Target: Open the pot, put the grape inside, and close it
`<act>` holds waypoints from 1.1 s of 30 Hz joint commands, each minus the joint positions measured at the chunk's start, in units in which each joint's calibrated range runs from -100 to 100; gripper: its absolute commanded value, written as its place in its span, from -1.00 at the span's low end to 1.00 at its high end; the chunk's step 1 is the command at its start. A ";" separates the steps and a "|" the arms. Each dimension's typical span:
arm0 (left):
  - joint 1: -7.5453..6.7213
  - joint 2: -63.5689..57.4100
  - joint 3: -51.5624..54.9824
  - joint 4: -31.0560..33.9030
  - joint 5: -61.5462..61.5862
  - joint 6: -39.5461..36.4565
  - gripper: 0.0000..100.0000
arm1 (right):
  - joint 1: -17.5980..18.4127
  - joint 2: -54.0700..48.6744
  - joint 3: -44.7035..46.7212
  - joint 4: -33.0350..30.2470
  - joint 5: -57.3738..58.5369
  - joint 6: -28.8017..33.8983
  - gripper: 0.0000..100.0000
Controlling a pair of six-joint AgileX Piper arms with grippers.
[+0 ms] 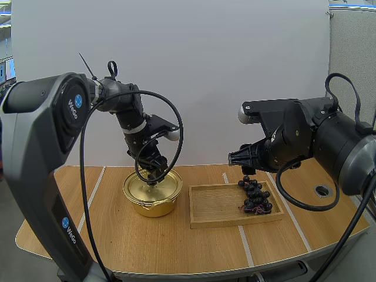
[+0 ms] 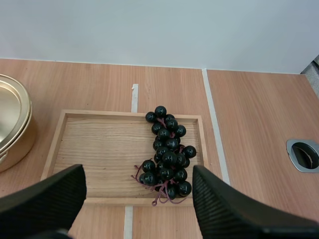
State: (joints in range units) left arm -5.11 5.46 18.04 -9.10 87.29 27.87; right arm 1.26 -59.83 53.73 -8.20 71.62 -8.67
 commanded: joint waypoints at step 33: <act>-0.20 4.08 -0.67 0.18 4.05 -0.49 -1.00 | -0.21 -0.43 -0.54 -0.47 -0.97 0.55 1.00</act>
State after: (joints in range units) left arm -5.11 9.52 17.52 -8.76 89.32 27.50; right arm 1.26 -59.83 53.73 -8.20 71.62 -8.67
